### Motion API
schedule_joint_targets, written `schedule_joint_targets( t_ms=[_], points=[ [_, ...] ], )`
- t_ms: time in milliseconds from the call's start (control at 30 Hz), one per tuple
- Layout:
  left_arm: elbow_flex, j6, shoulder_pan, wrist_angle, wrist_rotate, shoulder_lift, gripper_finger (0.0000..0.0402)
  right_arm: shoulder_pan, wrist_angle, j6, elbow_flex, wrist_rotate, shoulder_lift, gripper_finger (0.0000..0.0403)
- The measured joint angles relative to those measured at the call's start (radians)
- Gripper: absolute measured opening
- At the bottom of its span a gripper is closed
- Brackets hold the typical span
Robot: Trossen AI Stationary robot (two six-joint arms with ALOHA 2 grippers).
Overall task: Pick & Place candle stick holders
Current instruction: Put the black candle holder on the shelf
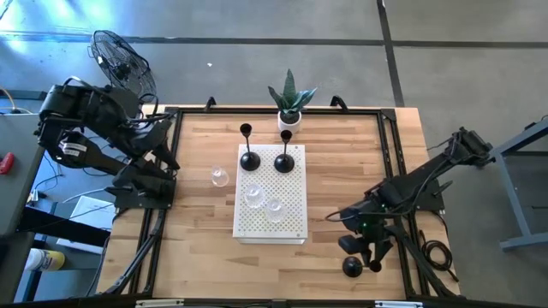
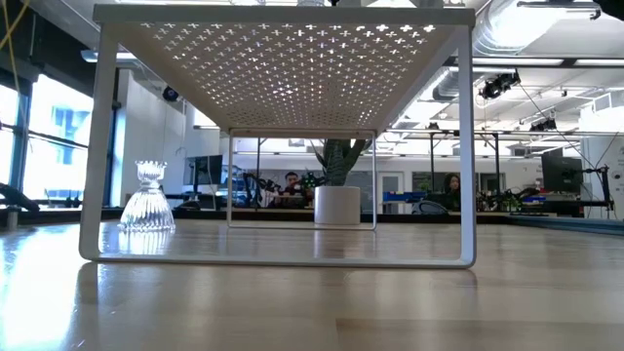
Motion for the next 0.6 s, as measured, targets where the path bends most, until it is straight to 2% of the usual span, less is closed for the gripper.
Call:
schedule_joint_targets(
  t_ms=[233,600],
  points=[
    [0.000,0.001,0.000,0.000,0.000,0.000,0.0150,0.003,0.042,0.029,0.000,0.028,0.002,0.0145],
    [0.000,0.001,0.000,0.000,0.000,-0.006,0.0150,0.010,0.076,0.065,0.000,-0.004,0.019,0.0145]
  ],
)
